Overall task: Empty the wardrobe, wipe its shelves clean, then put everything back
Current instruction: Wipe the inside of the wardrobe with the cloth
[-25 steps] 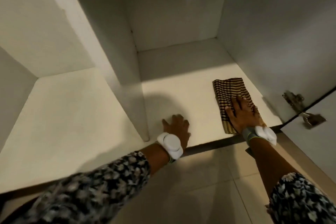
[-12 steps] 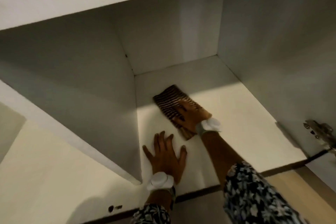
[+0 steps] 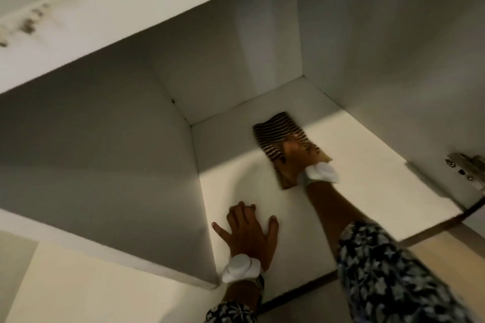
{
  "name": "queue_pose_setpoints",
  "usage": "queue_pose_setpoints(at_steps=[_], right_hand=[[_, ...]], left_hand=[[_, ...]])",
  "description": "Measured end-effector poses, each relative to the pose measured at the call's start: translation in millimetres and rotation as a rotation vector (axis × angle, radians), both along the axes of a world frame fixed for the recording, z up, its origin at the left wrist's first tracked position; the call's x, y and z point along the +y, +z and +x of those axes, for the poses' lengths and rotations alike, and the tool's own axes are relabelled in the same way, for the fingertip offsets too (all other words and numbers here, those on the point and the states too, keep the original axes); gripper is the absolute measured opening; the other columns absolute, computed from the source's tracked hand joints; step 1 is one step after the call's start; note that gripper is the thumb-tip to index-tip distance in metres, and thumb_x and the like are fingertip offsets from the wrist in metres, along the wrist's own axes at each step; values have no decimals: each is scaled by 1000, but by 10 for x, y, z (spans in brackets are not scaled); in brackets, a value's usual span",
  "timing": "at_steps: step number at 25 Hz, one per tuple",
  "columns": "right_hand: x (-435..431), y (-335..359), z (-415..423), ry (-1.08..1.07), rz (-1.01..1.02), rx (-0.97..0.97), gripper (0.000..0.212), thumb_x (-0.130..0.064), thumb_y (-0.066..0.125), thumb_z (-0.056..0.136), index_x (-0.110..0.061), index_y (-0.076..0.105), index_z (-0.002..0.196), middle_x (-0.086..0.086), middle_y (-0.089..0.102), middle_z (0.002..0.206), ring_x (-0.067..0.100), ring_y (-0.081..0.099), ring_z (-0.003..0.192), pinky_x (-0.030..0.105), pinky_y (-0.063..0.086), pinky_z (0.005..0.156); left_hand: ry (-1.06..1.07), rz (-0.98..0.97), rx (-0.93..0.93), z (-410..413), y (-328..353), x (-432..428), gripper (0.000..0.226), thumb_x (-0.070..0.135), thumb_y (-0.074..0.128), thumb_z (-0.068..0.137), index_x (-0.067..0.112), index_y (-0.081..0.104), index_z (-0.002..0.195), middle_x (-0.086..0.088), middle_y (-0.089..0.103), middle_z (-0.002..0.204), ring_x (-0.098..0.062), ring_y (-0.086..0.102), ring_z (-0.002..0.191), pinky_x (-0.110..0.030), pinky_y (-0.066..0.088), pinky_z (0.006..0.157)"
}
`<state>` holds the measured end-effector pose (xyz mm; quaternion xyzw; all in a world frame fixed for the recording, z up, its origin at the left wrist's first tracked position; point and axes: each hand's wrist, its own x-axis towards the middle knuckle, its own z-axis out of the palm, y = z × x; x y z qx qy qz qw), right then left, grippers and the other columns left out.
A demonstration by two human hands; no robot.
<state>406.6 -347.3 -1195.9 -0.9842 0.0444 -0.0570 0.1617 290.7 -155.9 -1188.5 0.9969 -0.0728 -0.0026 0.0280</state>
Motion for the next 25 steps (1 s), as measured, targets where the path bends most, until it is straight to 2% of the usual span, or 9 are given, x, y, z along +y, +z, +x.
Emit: queue_pose_setpoints(at_steps=[2, 5, 8, 12, 15, 17, 19, 23, 25], right_hand=[[613, -21, 270, 230, 3, 15, 71, -62, -6, 85, -39, 14, 149, -1, 17, 158, 16, 5, 147, 40, 7, 120], [1129, -54, 468, 500, -29, 157, 60, -50, 23, 97, -26, 17, 151, 2, 14, 158, 22, 8, 147, 43, 3, 120], [1040, -225, 756, 267, 106, 188, 62, -64, 20, 94, -34, 22, 148, -3, 34, 151, 25, 7, 146, 51, 2, 118], [11, 133, 738, 6, 321, 47, 57, -31, 45, 98, -15, 25, 148, 10, 22, 155, 32, 17, 144, 47, 10, 118], [-744, 137, 392, -198, 124, -114, 63, -49, 19, 95, -23, 7, 151, 5, 8, 159, 28, 9, 146, 46, 8, 119], [-851, 133, 246, -173, 85, 20, 76, -64, -3, 83, -30, 0, 151, 0, 1, 159, 23, 1, 147, 41, -1, 120], [-598, 188, 238, -28, 128, 92, 89, -69, -15, 74, -28, 3, 151, 2, -1, 160, 21, -3, 147, 37, -3, 120], [433, 582, 17, 202, 297, 181, 55, -39, 26, 103, -15, 11, 150, 8, 5, 159, 19, 8, 147, 20, 1, 113], [906, 794, -157, 257, 399, 324, 54, -27, 28, 104, -7, 8, 150, 11, 4, 159, 21, 9, 146, 18, 3, 108]], left_hand=[[3, 52, -82, 45, -33, -16, 50, 53, 36, 77, 18, 58, 105, -7, 63, 101, -31, 62, 92, -67, 35, 91], [6, 46, -46, 103, 102, -13, 58, 36, 23, 65, 5, 55, 103, -17, 63, 88, -36, 57, 85, -71, 45, 78], [44, 57, 20, 128, 147, -56, 69, 46, 22, 62, 10, 54, 112, -12, 62, 104, -35, 62, 94, -61, 28, 95], [13, -6, -63, 141, -106, 25, 53, 68, 43, 64, 30, 63, 97, 5, 64, 104, -21, 48, 99, -48, 9, 106], [27, -38, -64, 111, -150, 26, 52, 70, 43, 67, 33, 61, 99, 8, 62, 105, -18, 45, 101, -48, 3, 109], [18, -44, -117, 64, -119, 29, 50, 68, 41, 74, 32, 54, 108, 7, 58, 111, -18, 45, 106, -50, 9, 106], [13, -82, -51, 23, -51, 27, 56, 67, 31, 82, 30, 46, 122, 6, 48, 126, -21, 40, 121, -51, 6, 111], [1, -149, 50, -72, 175, -23, 103, 78, -17, 70, 21, 34, 139, -4, 31, 147, -27, 25, 138, -49, 0, 116], [8, -101, 98, -61, 254, -16, 126, 68, -40, 57, 10, 30, 144, -15, 30, 150, -29, 28, 140, -48, 7, 116]])
